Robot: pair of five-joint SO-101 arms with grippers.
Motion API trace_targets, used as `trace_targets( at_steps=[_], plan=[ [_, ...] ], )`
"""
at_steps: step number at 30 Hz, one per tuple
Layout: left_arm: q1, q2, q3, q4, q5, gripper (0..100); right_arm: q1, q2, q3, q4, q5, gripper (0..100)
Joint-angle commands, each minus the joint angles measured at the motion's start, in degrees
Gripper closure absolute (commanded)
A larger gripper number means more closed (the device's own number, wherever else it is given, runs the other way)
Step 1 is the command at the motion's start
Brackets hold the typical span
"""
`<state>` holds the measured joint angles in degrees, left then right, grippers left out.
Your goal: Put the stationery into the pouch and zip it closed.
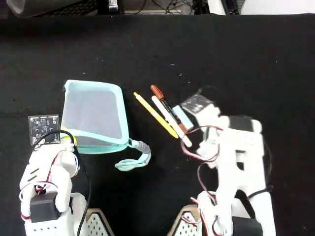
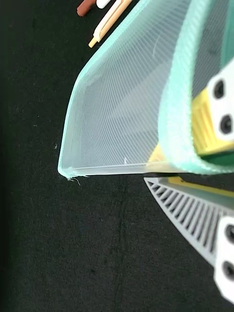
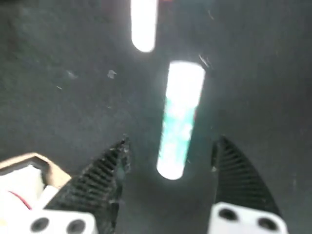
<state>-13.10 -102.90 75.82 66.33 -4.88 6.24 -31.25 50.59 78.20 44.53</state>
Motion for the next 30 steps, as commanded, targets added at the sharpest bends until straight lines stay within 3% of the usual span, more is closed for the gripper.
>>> trace_targets(
  at_steps=[1, 6, 12, 25, 27, 30],
  plan=[
    [0.31, -0.62, -0.66, -0.62, -0.53, 97, -6.59, 0.13, -2.77, -1.05, -5.36, 74.0],
    [0.31, -0.62, -0.48, -0.62, -0.44, 97, -6.07, 0.13, -2.68, -3.52, -6.33, 74.0],
    [0.31, -0.62, -0.48, -0.62, -0.44, 97, -2.11, 1.54, -1.19, -7.74, -2.29, 74.0],
    [0.31, -0.62, -0.48, -0.62, -0.44, 97, -1.93, 21.76, -7.08, -12.75, -2.37, 74.1],
    [0.31, -0.62, -0.48, -0.62, -0.44, 97, -2.02, 23.60, -7.52, -12.75, -2.37, 76.5],
    [0.31, -0.70, -0.48, -0.62, -0.44, 97, -2.02, 25.01, -7.60, -12.84, -2.37, 88.6]
  ],
)
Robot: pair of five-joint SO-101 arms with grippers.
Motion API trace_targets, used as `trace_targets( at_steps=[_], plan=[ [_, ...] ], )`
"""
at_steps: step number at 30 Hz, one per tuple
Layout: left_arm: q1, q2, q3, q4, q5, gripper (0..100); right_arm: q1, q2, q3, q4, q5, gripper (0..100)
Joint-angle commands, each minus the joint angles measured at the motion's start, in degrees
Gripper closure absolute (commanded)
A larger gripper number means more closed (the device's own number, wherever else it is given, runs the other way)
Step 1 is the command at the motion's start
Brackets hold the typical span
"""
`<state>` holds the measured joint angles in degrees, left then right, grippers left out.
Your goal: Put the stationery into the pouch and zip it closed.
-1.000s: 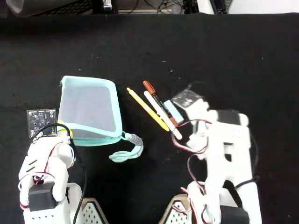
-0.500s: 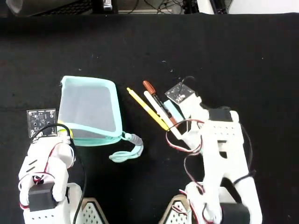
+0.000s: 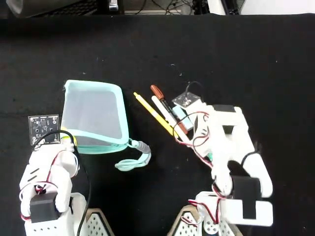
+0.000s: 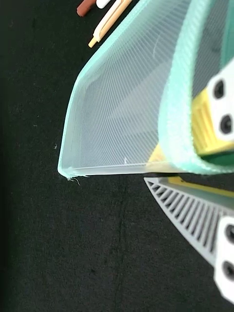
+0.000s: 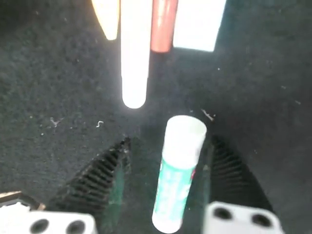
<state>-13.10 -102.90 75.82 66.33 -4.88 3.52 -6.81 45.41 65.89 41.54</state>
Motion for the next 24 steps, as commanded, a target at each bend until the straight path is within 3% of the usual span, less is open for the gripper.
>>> trace_targets(
  at_steps=[1, 2, 8, 16, 24],
  plan=[
    [0.31, -0.70, -0.48, -0.62, -0.44, 97, 0.70, 0.66, -2.42, -0.70, 0.62, 94.6],
    [0.31, -0.70, -0.48, -0.62, -0.44, 97, 0.79, 0.57, -2.42, -0.79, 0.62, 99.3],
    [0.31, -0.26, -0.66, -0.44, -0.35, 97, 0.79, -6.90, -2.07, 0.18, 0.26, 98.7],
    [0.31, 0.70, -10.24, 7.65, -1.76, 96, -0.26, -37.41, -2.51, 9.41, -1.23, 98.7],
    [0.31, 20.75, -26.24, 9.14, -2.55, 94, -12.66, -65.98, -2.51, 9.76, -11.60, 98.7]
  ],
)
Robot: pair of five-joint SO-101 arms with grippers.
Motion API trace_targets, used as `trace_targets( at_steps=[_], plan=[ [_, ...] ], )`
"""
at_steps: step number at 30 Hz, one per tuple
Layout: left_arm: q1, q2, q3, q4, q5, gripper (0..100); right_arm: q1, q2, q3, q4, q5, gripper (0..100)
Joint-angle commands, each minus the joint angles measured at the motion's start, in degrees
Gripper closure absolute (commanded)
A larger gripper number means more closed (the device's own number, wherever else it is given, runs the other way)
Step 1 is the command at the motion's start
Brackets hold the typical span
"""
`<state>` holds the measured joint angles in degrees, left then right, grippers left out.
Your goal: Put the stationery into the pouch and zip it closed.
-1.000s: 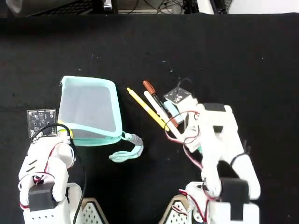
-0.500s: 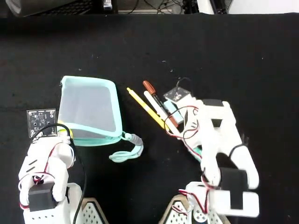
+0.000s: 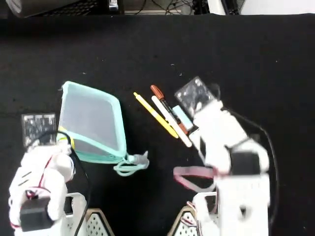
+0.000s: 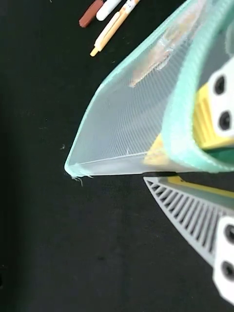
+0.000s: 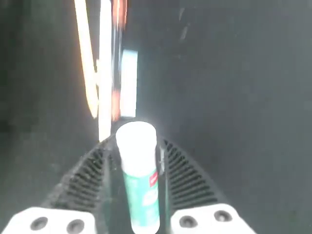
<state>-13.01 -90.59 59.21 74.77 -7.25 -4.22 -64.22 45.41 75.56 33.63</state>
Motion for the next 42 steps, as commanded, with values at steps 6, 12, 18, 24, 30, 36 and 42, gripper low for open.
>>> trace_targets(
  at_steps=[6, 12, 18, 24, 30, 36, 42],
  plan=[
    [1.63, 32.18, -32.75, 9.14, 3.87, 94, -13.71, -14.55, -6.99, -0.09, -7.65, 98.7],
    [11.91, 54.42, -53.05, 22.07, 7.30, 97, -26.55, -14.37, -16.40, -1.23, -12.92, 98.7],
    [16.31, 64.53, -60.70, 26.02, 9.14, 97, -33.14, -14.37, -17.54, -8.18, -17.41, 98.7],
    [16.57, 64.70, -60.44, 26.02, 8.79, 97, -33.58, -10.68, -17.54, -15.21, -22.59, 98.7],
    [16.66, 64.97, -60.44, 26.02, 8.88, 97, -41.67, -6.46, -17.80, -20.84, -26.37, 98.7],
    [16.75, 64.70, -60.44, 26.02, 9.23, 97, -42.90, -5.93, -17.45, -21.45, -26.55, 98.7],
    [16.75, 64.70, -60.44, 26.02, 9.23, 97, -45.98, -6.37, -9.36, -31.56, -27.52, 98.7]
  ],
)
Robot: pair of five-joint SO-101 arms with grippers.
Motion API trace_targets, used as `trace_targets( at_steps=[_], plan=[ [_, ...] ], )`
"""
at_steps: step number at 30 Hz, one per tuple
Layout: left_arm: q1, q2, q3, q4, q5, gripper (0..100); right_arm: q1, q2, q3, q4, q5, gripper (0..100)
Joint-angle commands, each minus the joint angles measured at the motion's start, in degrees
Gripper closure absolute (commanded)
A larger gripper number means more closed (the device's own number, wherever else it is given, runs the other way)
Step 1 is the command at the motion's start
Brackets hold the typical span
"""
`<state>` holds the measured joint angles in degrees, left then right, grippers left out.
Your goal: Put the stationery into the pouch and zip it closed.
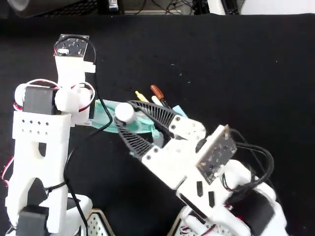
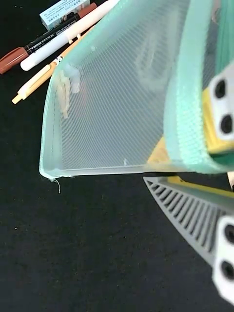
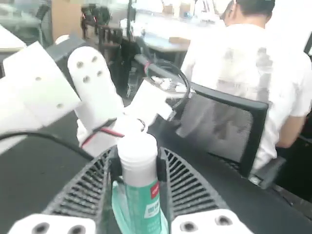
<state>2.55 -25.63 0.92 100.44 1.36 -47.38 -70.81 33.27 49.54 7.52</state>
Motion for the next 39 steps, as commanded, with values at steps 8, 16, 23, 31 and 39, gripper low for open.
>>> trace_targets(
  at_steps=[8, 16, 23, 31, 39],
  plan=[
    [1.01, -0.26, -2.15, 0.35, 0.62, 97, -5.27, 0.13, 13.23, -14.33, -1.58, 98.7],
    [0.84, -0.35, 1.63, 0.35, 0.53, 97, 1.49, 0.31, 17.27, -21.10, -1.49, 98.7],
    [1.19, -0.35, 3.12, 0.35, 0.35, 97, 2.55, 0.75, 17.98, -24.09, -1.49, 98.7],
    [1.19, -0.35, 2.77, 0.35, 0.35, 97, 6.59, 0.66, 25.71, -24.35, -1.49, 98.7],
    [1.19, -0.35, 2.59, 0.35, 0.26, 97, 6.24, 0.66, 23.69, -14.33, 6.59, 93.6]
  ],
)
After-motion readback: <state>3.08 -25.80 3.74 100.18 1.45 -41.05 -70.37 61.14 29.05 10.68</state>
